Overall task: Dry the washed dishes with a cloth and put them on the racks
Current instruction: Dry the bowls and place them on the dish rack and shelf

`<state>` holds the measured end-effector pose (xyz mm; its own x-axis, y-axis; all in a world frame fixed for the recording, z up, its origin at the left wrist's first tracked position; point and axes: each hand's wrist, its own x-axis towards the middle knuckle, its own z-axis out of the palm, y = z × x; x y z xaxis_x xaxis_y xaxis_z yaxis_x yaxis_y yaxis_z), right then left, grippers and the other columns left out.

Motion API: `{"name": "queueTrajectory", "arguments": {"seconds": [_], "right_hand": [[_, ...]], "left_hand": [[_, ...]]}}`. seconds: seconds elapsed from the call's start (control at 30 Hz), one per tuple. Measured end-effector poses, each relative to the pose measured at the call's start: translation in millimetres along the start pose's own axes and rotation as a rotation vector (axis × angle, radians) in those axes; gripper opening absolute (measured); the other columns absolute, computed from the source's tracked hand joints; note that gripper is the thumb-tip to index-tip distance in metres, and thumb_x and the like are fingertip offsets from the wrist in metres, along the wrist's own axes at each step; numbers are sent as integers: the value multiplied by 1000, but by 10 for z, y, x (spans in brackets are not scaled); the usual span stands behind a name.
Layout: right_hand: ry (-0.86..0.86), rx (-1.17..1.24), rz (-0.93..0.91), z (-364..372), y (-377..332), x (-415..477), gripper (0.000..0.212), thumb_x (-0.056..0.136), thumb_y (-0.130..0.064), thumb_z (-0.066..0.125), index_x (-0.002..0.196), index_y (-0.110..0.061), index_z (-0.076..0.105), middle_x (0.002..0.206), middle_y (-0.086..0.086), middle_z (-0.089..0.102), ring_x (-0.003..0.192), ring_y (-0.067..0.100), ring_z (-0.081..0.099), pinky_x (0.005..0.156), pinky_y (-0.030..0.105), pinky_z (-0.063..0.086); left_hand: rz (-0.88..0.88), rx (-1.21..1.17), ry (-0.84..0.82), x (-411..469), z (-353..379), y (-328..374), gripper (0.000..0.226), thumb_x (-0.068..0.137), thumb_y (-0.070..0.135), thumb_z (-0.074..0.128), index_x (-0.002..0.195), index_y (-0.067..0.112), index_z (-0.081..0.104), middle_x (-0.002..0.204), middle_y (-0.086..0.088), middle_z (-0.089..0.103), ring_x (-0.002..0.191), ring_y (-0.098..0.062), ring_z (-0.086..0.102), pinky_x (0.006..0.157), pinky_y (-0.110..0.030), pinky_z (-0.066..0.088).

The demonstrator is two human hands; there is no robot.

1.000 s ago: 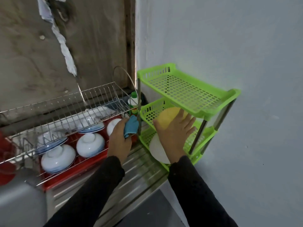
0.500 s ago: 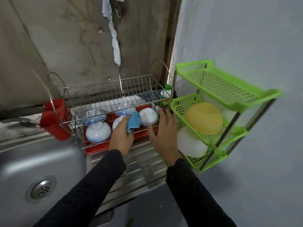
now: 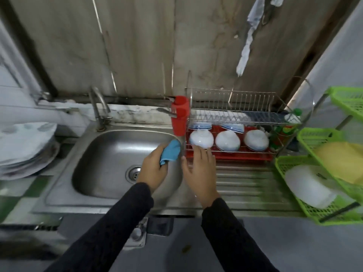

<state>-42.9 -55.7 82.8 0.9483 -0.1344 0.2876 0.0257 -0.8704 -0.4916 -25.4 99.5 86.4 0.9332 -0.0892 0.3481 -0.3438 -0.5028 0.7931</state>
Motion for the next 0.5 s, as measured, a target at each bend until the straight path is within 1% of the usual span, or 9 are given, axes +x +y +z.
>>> {"name": "queueTrajectory", "arguments": {"seconds": [0.1,0.13,0.17,0.23,0.27,0.33,0.43,0.5], "right_hand": [[-93,-7,-66,263,-403,-81,59,102,-49,42,152,-17,38,157,4,41,150,31,25,121,51,23],[-105,-4,-94,342,-533,-108,59,102,-46,46,152,-15,38,156,6,41,151,32,24,122,50,22],[-120,3,-133,450,-739,-157,59,102,-45,47,151,-14,39,156,8,41,151,33,24,122,49,21],[-160,25,-171,617,-1037,-220,59,103,-44,47,153,-14,37,158,8,38,151,33,21,123,47,18],[-178,41,-191,710,-1190,-248,60,103,-44,47,154,-14,35,159,8,36,152,33,18,124,46,16],[-211,74,-233,879,-1490,-316,60,103,-42,46,154,-14,34,160,7,35,153,32,15,124,45,14],[-253,126,-276,1118,-1872,-428,61,103,-42,46,155,-12,35,160,8,35,153,32,15,125,46,14],[-287,122,-331,1287,-2124,-519,61,103,-45,43,154,-13,35,160,8,35,153,32,18,124,47,16]], "left_hand": [[-94,62,46,-196,-446,-298,53,86,-5,54,132,21,54,112,5,64,94,-9,58,74,-2,37],[-120,76,60,-261,-592,-394,54,86,-3,56,133,24,53,112,6,63,93,-9,59,75,-6,40],[-145,94,90,-354,-807,-519,55,86,-2,57,134,26,52,112,6,63,95,-10,60,78,-14,44],[-166,113,154,-481,-1126,-663,53,86,-2,57,133,22,53,115,3,64,99,-15,61,83,-28,47],[-168,132,186,-547,-1290,-726,52,86,-3,56,132,20,54,117,1,65,102,-17,61,85,-29,46],[-190,163,230,-684,-1600,-854,52,85,-5,54,131,18,55,120,0,65,106,-18,60,86,-27,43],[-265,192,300,-887,-1995,-1057,53,85,-5,52,132,20,55,120,-1,66,105,-17,60,82,-25,41],[-313,225,356,-1049,-2246,-1190,53,85,-4,53,132,19,55,119,-3,67,105,-23,62,78,-27,42]]}}
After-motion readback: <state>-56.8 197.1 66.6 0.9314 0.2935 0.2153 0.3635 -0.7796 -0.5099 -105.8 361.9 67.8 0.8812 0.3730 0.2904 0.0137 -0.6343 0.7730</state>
